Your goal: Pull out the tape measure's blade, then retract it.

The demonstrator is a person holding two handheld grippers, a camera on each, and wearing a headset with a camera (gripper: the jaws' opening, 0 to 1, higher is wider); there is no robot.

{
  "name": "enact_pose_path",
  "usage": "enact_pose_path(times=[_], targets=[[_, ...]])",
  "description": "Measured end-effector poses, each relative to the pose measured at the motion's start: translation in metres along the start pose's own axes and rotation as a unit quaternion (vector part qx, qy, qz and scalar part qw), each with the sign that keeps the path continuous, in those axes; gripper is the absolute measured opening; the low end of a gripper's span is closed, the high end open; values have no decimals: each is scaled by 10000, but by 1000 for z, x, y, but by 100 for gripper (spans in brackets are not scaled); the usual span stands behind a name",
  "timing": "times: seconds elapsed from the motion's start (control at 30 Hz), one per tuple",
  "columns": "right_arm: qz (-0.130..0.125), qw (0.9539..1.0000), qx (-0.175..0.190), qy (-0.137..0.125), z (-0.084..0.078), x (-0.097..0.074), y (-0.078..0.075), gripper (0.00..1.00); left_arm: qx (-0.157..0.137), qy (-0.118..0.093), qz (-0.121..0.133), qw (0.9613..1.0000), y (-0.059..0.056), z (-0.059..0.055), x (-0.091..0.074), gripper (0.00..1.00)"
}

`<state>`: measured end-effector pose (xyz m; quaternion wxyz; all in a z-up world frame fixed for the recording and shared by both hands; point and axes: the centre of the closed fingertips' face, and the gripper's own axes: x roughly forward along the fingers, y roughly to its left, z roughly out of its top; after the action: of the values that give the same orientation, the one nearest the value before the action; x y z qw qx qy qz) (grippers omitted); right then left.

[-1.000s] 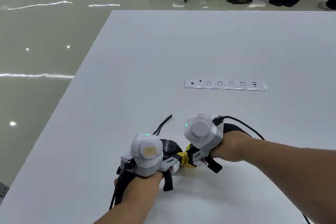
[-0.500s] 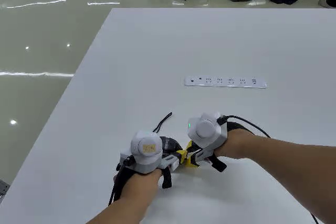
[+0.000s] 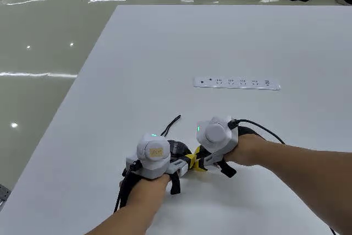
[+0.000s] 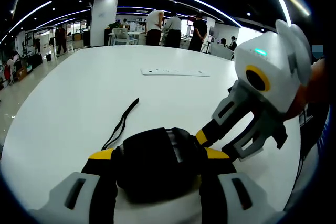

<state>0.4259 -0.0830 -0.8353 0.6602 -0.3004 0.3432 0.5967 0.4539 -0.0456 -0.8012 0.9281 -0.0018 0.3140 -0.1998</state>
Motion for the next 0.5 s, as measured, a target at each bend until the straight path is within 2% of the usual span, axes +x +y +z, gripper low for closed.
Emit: enact_pose_path(times=[0.27,0.37,0.5], targets=[[-27,10000,-1,-71,0,1,-1,15,12,-2,2,10000,0,0,0,60],[-49,9998,198,-63,0,2,-2,15,12,12,-9,10000,0,-1,0,61],[-37,9998,213,56,1,4,-1,16,20,5,-1,10000,0,-1,0,61]])
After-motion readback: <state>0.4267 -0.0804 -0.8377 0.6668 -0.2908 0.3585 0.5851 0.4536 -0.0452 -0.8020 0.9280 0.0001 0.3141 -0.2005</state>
